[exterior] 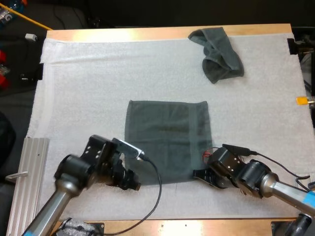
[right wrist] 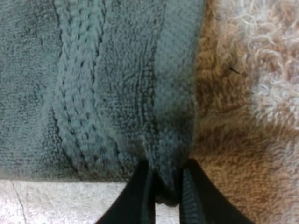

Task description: Pick towel from pile, fold and stack

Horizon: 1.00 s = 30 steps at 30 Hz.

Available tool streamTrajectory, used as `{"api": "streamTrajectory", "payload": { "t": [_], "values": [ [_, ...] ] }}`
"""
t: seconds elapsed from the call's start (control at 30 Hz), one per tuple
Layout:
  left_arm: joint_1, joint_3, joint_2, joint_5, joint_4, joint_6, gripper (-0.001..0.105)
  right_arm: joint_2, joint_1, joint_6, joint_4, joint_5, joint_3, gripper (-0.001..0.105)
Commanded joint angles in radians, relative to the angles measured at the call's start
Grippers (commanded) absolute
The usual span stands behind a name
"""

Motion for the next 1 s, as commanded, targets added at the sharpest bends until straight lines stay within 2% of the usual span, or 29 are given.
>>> {"api": "streamTrajectory", "payload": {
  "t": [0.0, 0.2, 0.53, 0.8, 0.9, 0.97],
  "values": [
    [-0.004, 0.001, 0.045, -0.016, -0.007, 0.022, 0.051, -0.007, 0.002, -0.010, 0.009, 0.011, 0.000, 0.000],
    [-0.004, 0.001, 0.178, -0.019, -0.033, 0.071, 0.045, -0.007, 0.002, -0.010, 0.009, 0.011, 0.000, 0.000],
    [-0.005, 0.001, 0.292, -0.041, -0.057, 0.071, 0.044, -0.007, 0.002, -0.010, 0.009, 0.011, 0.000, 0.000],
    [-0.005, 0.001, 0.409, -0.040, -0.055, 0.009, 0.044, -0.007, 0.002, -0.010, 0.009, 0.011, 0.000, 0.000],
    [-0.005, 0.001, 0.447, -0.022, -0.064, 0.009, 0.044, -0.007, 0.002, -0.010, 0.009, 0.011, 0.000, 0.000],
    [-0.005, 0.001, 0.463, 0.017, -0.079, 0.009, 0.044, -0.007, 0.002, -0.010, 0.009, 0.011, 0.000, 0.000]
  ]
}}
